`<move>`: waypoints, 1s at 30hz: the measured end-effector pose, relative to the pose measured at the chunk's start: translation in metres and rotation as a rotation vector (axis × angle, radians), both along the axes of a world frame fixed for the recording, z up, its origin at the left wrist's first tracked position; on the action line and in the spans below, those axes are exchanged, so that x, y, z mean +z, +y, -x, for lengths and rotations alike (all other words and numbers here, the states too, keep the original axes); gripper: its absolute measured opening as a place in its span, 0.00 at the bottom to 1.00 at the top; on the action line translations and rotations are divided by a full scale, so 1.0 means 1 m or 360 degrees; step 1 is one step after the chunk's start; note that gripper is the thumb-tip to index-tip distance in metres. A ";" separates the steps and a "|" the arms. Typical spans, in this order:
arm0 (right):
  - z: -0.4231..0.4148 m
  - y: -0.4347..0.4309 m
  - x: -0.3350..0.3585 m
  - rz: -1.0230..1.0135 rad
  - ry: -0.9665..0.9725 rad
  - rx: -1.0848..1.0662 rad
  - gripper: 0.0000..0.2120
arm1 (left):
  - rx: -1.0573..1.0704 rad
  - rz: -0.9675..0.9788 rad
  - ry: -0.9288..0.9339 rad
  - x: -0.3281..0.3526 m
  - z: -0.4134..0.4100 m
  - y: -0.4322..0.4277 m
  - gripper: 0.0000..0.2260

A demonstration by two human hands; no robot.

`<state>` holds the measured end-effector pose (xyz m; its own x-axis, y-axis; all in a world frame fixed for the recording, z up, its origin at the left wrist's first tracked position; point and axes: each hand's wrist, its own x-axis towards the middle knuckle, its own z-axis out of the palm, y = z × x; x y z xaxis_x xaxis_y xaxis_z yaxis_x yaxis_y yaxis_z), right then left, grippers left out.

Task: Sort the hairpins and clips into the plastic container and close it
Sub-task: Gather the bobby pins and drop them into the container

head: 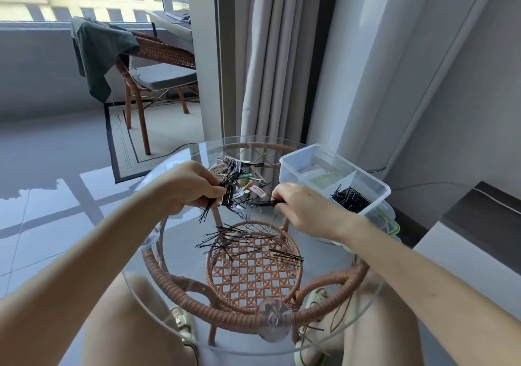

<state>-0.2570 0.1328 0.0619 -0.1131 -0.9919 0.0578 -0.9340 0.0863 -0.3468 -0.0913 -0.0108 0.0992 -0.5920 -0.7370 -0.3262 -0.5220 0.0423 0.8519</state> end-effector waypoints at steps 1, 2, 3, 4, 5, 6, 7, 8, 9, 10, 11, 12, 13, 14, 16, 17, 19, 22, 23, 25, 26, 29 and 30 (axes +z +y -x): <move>0.007 0.004 0.010 0.0035 -0.0019 -0.0007 0.02 | -0.0001 -0.0019 0.0001 0.002 0.002 0.000 0.02; 0.014 0.010 0.021 0.0071 -0.0006 -0.0012 0.02 | -0.0002 -0.0038 0.0006 0.003 0.004 0.001 0.03; 0.023 0.014 0.030 0.0100 0.0029 -0.0022 0.02 | -0.0007 -0.0054 0.0013 0.004 0.007 0.002 0.03; 0.034 0.020 0.039 0.0123 0.0071 -0.0046 0.03 | -0.0017 -0.0067 0.0025 0.006 0.010 0.004 0.02; 0.046 0.025 0.048 0.0132 0.0118 -0.0084 0.04 | -0.0033 -0.0083 0.0037 0.007 0.013 0.006 0.02; 0.057 0.030 0.055 0.0130 0.0166 -0.0123 0.05 | -0.0045 -0.0106 0.0052 0.009 0.018 0.008 0.02; 0.069 0.035 0.060 0.0110 0.0218 -0.0151 0.05 | -0.0061 -0.0120 0.0061 0.010 0.022 0.010 0.02; 0.081 0.040 0.062 0.0065 0.0282 -0.0158 0.05 | -0.0082 -0.0126 0.0066 0.012 0.028 0.012 0.02; 0.092 0.044 0.062 -0.0010 0.0348 -0.0145 0.05 | -0.0107 -0.0128 0.0070 0.013 0.034 0.014 0.02; 0.101 0.048 0.059 -0.0098 0.0418 -0.0121 0.05 | -0.0128 -0.0132 0.0079 0.015 0.040 0.018 0.02; 0.110 0.050 0.055 -0.0191 0.0502 -0.0089 0.04 | -0.0142 -0.0133 0.0087 0.017 0.047 0.021 0.02; 0.116 0.051 0.049 -0.0268 0.0594 -0.0047 0.05 | -0.0151 -0.0138 0.0100 0.018 0.055 0.024 0.03; 0.120 0.050 0.043 -0.0339 0.0678 -0.0011 0.06 | -0.0158 -0.0144 0.0113 0.019 0.063 0.027 0.04; 0.124 0.049 0.037 -0.0397 0.0739 0.0018 0.07 | -0.0166 -0.0150 0.0124 0.019 0.072 0.030 0.05; 0.124 0.043 0.029 -0.0472 0.0777 0.0072 0.07 | -0.0214 -0.0151 0.0118 0.018 0.089 0.036 0.05; 0.123 0.041 0.026 -0.0482 0.0728 0.0098 0.07 | -0.0251 -0.0138 0.0100 0.018 0.098 0.039 0.04; 0.123 0.037 0.024 -0.0454 0.0531 0.0094 0.08 | -0.0309 -0.0106 0.0070 0.017 0.116 0.046 0.02; 0.130 0.042 0.031 -0.0289 0.0195 -0.0061 0.11 | -0.0382 -0.0091 0.0072 0.019 0.144 0.060 0.01; 0.134 0.046 0.035 -0.0216 0.0076 -0.0146 0.12 | -0.0401 -0.0084 0.0074 0.019 0.154 0.065 0.01; 0.140 0.059 0.042 -0.0037 -0.0132 -0.0304 0.13 | -0.0436 -0.0049 0.0070 0.014 0.173 0.071 0.02; 0.144 0.066 0.045 0.0070 -0.0190 -0.0380 0.13 | -0.0450 0.0010 0.0049 0.010 0.184 0.074 0.01; 0.150 0.086 0.048 0.0352 -0.0237 -0.0549 0.11 | -0.0590 0.0473 -0.0158 -0.003 0.211 0.086 0.05; 0.151 0.091 0.048 0.0398 -0.0236 -0.0568 0.11 | -0.0689 0.0705 -0.0280 -0.005 0.217 0.092 0.04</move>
